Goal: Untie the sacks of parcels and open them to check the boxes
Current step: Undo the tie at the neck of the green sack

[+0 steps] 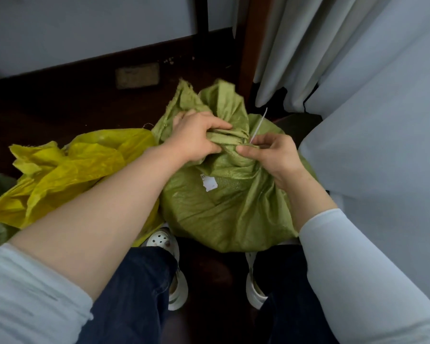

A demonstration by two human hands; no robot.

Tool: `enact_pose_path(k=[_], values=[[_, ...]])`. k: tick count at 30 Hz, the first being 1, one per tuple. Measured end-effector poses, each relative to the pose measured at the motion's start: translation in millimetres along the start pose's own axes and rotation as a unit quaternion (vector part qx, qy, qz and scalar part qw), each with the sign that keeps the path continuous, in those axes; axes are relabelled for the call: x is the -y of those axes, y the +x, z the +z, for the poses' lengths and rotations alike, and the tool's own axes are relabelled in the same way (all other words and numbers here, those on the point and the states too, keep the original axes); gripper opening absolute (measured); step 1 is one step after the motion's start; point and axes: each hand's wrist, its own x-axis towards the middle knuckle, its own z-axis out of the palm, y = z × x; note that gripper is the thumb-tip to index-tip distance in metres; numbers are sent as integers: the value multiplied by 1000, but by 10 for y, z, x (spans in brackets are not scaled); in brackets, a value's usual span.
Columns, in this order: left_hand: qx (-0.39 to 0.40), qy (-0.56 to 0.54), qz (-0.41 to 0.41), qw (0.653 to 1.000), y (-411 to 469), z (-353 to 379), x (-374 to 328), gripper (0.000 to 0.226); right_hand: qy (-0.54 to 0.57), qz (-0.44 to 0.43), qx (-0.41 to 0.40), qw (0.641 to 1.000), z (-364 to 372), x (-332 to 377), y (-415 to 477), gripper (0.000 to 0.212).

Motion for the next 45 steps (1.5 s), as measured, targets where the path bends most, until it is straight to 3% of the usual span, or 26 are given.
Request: enact_pose_path(k=[3,6,7,9,10,12,14,16,20,23,29,33,37,38,42,45], values=[[-102,-65,24,992,-79,37,-11,43,47,13,-10,999,-11,-10,32,33],[-257,35,164,952,-170,118,-86,34,53,4,-20,998,26,-22,51,43],[-261,37,224,938,-175,175,-114,33,39,-10,-22,999,40,-27,60,40],[-187,10,281,941,-179,294,-198,39,-12,-48,-27,998,76,-17,63,27],[-134,-20,248,959,-190,336,-243,45,-27,-60,-26,998,92,-11,60,25],[-83,-99,102,986,-176,396,-238,56,-26,-47,-11,999,106,-19,66,32],[-75,-167,-2,983,-145,446,-146,62,-21,-24,9,999,119,-12,55,36],[-81,-224,-29,971,-117,472,-43,62,-37,-28,27,999,126,1,59,34],[-59,-345,-78,934,-164,476,19,21,-83,-78,18,993,160,-5,82,34],[-96,-372,-100,918,-175,538,3,4,-136,-120,-6,983,236,-40,84,36],[-164,-353,-181,903,-63,628,0,18,-121,-150,-20,981,300,-30,76,42],[-142,-333,-169,917,-19,600,44,8,-117,-143,-8,983,303,-17,79,44],[-155,-406,-167,885,-49,563,105,13,-70,-104,2,992,236,27,81,19],[-161,-416,-159,881,-63,566,114,16,-105,-102,17,989,223,30,84,20],[-161,-433,-132,877,-116,599,156,18,-221,-63,102,968,201,-9,94,64],[-149,-423,-107,887,-127,593,196,13,-236,-84,68,966,204,5,99,59]])
